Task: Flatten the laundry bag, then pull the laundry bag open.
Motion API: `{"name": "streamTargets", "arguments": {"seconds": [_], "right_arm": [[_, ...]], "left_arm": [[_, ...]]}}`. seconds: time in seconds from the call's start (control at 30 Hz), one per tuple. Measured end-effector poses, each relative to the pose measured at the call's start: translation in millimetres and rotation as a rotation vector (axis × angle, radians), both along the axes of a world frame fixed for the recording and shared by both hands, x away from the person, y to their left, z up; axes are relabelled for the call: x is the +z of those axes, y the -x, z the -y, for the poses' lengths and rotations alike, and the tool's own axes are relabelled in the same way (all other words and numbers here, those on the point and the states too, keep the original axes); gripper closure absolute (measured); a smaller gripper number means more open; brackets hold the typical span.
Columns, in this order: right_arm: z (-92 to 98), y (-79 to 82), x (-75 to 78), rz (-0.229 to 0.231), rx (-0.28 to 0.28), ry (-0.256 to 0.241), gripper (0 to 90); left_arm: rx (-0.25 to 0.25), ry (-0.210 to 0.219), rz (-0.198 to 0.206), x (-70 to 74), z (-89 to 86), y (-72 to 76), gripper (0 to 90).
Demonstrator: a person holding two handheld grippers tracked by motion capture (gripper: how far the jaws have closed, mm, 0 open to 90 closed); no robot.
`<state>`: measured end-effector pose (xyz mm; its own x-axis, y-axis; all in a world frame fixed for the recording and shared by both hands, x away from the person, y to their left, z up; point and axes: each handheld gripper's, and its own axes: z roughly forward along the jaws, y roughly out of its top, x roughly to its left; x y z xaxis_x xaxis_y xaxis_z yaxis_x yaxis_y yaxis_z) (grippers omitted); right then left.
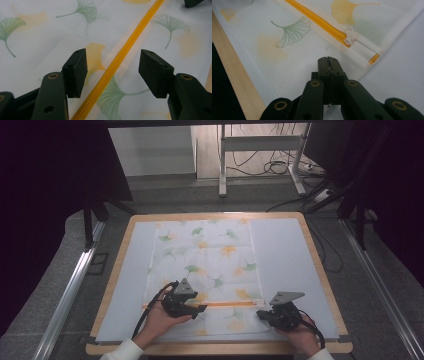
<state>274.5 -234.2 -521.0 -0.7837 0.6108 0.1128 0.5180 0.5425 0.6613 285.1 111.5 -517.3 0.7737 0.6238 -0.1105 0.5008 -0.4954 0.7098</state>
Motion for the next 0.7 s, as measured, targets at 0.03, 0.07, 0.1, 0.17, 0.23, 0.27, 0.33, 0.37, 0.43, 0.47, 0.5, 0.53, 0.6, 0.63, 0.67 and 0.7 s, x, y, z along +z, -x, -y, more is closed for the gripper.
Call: {"name": "streamTargets", "arguments": {"seconds": [0.03,0.07,0.1,0.17,0.23,0.27,0.33,0.37,0.43,0.47,0.5,0.53,0.6,0.63,0.67,0.7], "right_arm": [[0.7,-0.2,0.0,0.000,-0.003,0.000,88.9],[0.7,-0.2,0.0,0.000,-0.003,0.000,88.9],[0.8,-0.2,0.0,0.001,-0.004,0.001,88.9],[1.0,-0.1,0.2,0.003,-0.004,0.002,88.9],[1.3,-0.1,0.1,0.003,-0.004,0.002,88.9],[1.3,-0.1,0.1,0.003,-0.004,0.002,88.9],[1.0,0.5,0.1,0.004,-0.002,0.003,88.9],[0.7,1.1,0.0,0.007,0.002,0.007,89.0],[0.5,1.3,0.0,0.008,0.002,0.006,88.9],[0.5,1.2,0.0,0.008,0.004,0.006,88.9],[0.7,1.0,0.0,0.008,0.005,0.006,89.0],[0.7,1.0,0.0,0.008,0.005,0.006,89.0],[1.0,0.8,0.0,0.008,0.007,0.006,88.9],[1.4,0.5,0.0,0.010,0.005,0.006,88.9],[1.4,0.5,0.0,0.010,0.005,0.006,88.9],[1.8,0.4,0.1,0.011,0.004,0.006,88.9]], "left_arm": [[-0.007,0.004,-0.006,0.3,3.1,-0.7,40.1],[-0.015,0.001,-0.008,0.6,6.6,-1.4,40.1],[-0.022,-0.004,-0.010,0.8,10.4,-1.8,40.3],[-0.037,-0.010,-0.015,1.7,18.3,-2.7,41.2],[-0.051,-0.006,-0.026,4.2,29.5,-4.4,42.6],[-0.051,-0.006,-0.026,4.2,29.5,-4.4,42.8],[-0.057,0.000,-0.030,5.5,35.9,-5.6,42.9],[-0.060,0.001,-0.032,5.9,38.9,-6.3,42.9],[-0.059,0.006,-0.040,6.3,44.5,-8.1,42.8],[-0.060,0.008,-0.043,6.6,47.1,-9.0,42.8],[-0.061,0.009,-0.044,7.2,49.3,-9.9,42.7],[-0.064,0.010,-0.048,7.9,51.5,-10.8,42.7],[-0.070,0.010,-0.049,9.1,55.8,-12.8,42.6],[-0.071,0.009,-0.049,9.4,57.0,-13.4,42.6],[-0.074,0.007,-0.049,9.5,58.6,-14.0,42.6],[-0.077,0.003,-0.049,9.6,60.1,-14.6,42.7]]}}
